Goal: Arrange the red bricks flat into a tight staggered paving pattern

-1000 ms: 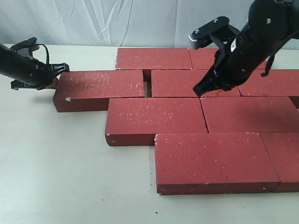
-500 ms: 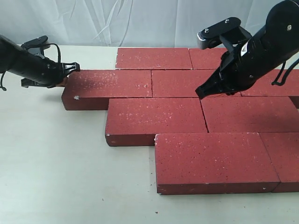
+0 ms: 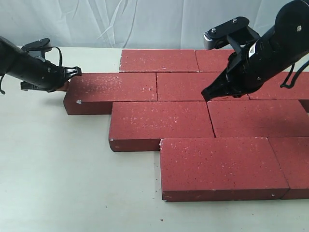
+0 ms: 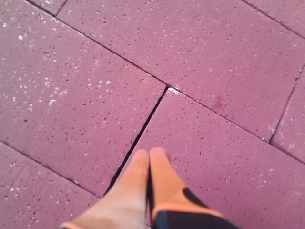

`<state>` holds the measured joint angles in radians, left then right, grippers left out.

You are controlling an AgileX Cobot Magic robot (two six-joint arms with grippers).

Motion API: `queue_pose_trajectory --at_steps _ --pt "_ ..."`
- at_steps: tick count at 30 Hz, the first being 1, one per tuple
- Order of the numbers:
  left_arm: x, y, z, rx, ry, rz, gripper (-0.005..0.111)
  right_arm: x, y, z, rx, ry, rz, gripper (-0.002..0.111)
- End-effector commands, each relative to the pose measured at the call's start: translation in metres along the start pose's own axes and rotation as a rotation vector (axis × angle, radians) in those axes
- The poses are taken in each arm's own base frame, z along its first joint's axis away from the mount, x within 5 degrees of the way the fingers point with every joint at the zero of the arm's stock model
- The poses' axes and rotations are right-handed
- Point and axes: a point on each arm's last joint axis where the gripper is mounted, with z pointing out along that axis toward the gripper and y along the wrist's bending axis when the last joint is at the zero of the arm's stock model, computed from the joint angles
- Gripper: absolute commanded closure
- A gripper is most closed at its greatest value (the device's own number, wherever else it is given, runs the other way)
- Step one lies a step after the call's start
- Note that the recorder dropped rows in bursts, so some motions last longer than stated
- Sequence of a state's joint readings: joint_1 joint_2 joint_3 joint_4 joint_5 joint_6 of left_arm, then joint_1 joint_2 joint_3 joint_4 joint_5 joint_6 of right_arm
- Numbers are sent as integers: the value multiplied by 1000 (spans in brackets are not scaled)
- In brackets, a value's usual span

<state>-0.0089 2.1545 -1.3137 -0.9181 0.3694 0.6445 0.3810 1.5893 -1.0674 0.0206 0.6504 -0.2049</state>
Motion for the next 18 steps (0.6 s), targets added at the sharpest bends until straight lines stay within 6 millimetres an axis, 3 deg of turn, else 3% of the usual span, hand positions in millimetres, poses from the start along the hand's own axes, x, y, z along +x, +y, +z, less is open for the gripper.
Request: queue_pose_trajectory --at_steps 1,5,9,14,18 --pt "-3 14 -2 -18 -4 -21 107 1 -2 -1 5 -10 5 109" --pt "-4 28 -8 -31 12 -14 107 1 -2 -1 6 -18 5 109" --pt "-17 42 -35 -34 -6 -10 107 0 -2 -1 2 -20 9 109" --pt "-31 22 -88 5 -29 60 107 -3 -8 -10 13 41 -40 109" --pt "-34 6 -132 -8 -63 105 107 7 -41 -22 15 153 31 109"
